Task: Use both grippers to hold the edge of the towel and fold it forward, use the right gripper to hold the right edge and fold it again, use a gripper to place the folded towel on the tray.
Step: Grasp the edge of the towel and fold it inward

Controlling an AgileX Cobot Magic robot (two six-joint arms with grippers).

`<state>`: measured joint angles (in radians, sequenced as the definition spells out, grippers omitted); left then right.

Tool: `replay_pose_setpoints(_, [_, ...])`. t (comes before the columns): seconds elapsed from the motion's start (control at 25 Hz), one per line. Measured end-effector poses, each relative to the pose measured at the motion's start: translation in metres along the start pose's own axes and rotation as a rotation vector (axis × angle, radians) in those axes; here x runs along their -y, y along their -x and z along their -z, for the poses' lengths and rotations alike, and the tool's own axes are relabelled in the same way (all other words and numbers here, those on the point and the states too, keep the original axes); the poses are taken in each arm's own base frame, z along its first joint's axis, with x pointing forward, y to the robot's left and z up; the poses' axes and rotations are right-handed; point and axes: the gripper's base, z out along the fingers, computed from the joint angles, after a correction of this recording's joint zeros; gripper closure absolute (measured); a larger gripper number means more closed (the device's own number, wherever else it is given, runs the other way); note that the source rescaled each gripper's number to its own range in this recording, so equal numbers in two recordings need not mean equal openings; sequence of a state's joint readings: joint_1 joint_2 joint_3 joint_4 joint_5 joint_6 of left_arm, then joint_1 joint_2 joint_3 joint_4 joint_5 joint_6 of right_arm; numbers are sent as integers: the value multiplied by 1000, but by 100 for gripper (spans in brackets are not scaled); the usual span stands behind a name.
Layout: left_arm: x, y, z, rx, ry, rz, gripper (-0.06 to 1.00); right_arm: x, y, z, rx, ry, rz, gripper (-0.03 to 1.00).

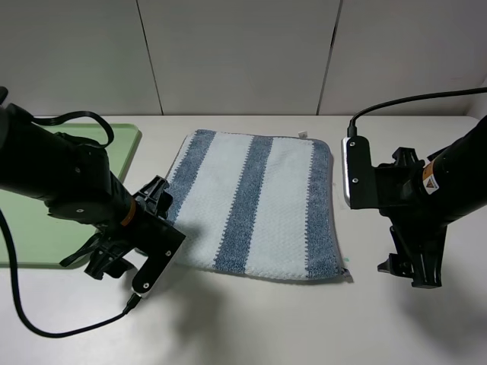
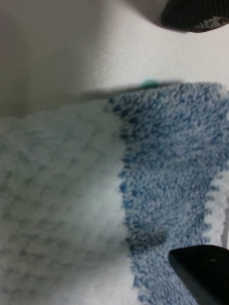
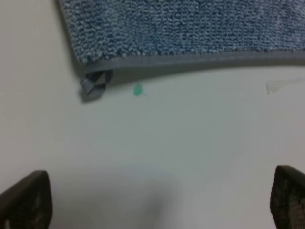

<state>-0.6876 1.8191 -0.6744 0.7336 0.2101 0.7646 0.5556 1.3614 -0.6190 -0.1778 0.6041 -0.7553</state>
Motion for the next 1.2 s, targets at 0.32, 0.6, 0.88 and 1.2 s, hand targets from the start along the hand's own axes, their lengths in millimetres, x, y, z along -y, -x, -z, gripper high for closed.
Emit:
replay_pose_setpoints(0.32, [-6,6,0,64,63,-5,6,0,0,0,5,-5,0,-3])
replay_pose_setpoints(0.6, [-6,6,0,64,63,-5,6,4,4,0,41,-39,3,-3])
replay_pose_setpoints(0.88, [-6,6,0,63,62,-5,6,7,7,0,76,-72,3,-3])
replay_pose_setpoints(1.2, [-6,6,0,61,61,-3,6,5,10,-25,33,-8,13,-3])
